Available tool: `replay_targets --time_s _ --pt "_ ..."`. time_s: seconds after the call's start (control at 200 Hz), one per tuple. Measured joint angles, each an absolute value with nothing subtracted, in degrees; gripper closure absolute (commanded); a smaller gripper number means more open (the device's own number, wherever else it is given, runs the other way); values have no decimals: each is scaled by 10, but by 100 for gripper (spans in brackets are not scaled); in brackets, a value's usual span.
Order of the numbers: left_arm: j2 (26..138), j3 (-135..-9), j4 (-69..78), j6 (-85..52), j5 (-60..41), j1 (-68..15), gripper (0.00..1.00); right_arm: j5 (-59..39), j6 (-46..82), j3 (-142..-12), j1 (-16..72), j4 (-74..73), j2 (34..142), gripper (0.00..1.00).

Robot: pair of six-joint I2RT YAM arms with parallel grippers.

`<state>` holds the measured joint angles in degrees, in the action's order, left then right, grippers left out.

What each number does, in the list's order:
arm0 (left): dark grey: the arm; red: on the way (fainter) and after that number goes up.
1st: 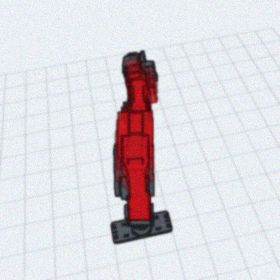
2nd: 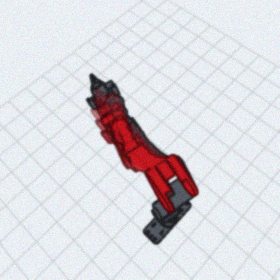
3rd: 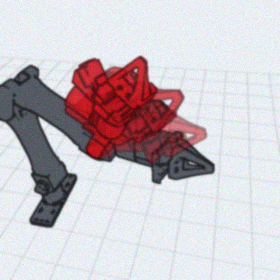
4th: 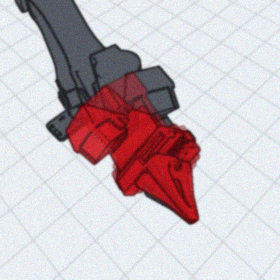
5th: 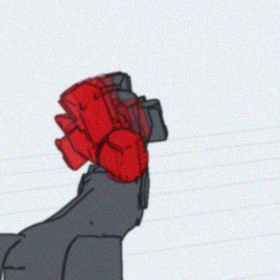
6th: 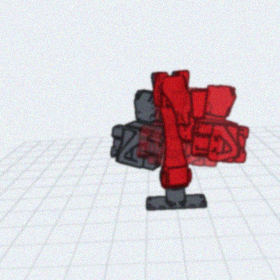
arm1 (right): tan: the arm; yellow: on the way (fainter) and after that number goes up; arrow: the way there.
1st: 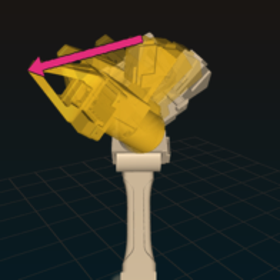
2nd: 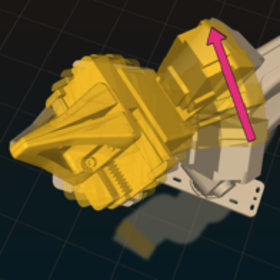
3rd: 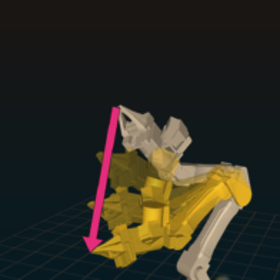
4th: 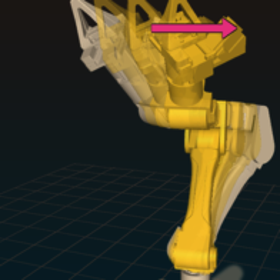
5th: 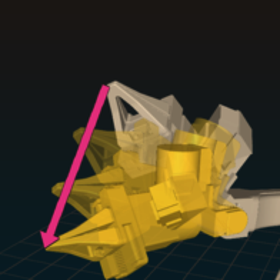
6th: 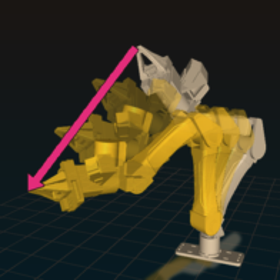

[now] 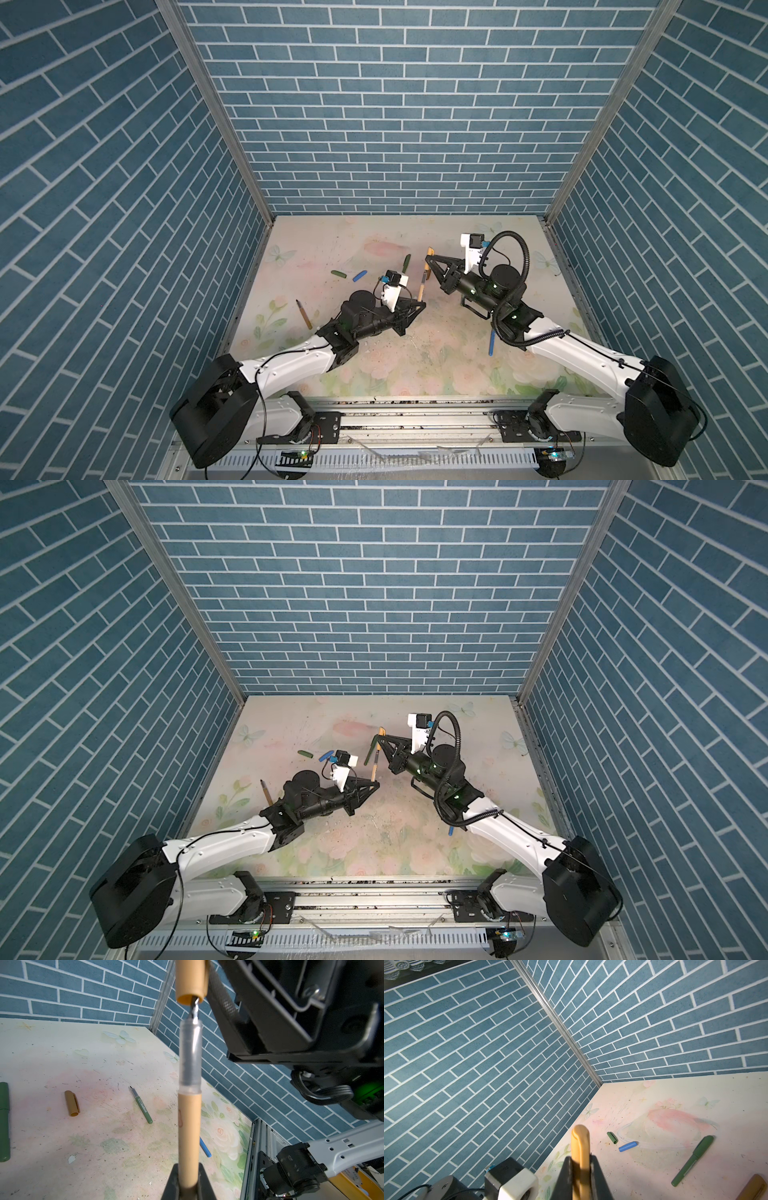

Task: Insert the pens into the pen caps
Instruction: 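Push the tan cap down onto the pen tip held by the left gripper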

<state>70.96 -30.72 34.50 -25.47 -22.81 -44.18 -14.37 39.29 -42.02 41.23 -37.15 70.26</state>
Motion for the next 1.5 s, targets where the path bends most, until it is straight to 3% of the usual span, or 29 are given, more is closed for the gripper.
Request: replay_targets --time_s 0.905,1.5 --pt "733 -331 360 -277 -205 -443 100 -153 417 -397 421 -397 715 88" --pt "733 -416 249 -249 -226 -416 100 -137 407 -397 421 -465 737 86"
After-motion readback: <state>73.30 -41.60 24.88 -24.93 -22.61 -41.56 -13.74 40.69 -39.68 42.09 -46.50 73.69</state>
